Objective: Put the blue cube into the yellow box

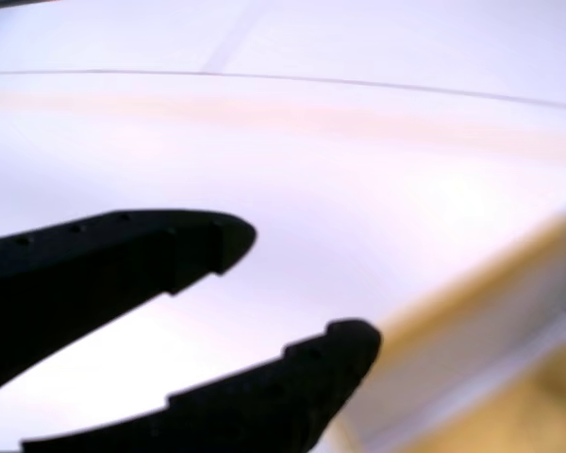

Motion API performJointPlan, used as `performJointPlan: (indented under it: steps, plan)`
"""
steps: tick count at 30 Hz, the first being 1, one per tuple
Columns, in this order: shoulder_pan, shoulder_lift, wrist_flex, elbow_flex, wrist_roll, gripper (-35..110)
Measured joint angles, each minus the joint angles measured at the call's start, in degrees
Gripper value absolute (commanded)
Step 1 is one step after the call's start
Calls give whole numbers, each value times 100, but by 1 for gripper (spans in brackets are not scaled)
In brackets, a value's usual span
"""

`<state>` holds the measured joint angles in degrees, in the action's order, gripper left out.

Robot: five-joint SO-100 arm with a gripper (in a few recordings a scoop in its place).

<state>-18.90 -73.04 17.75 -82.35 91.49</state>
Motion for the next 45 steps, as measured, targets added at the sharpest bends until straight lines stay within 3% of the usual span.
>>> performJointPlan:
  steps: [16,20,34,45]
  plan:
    - [1301,-4342,-1415,-4904,352,12]
    - [1644,-5361,-993,-5783,413,2]
    - [2162,-8824,18,-8648,501,0]
    - [2162,-10652,2232,-9580,501,0]
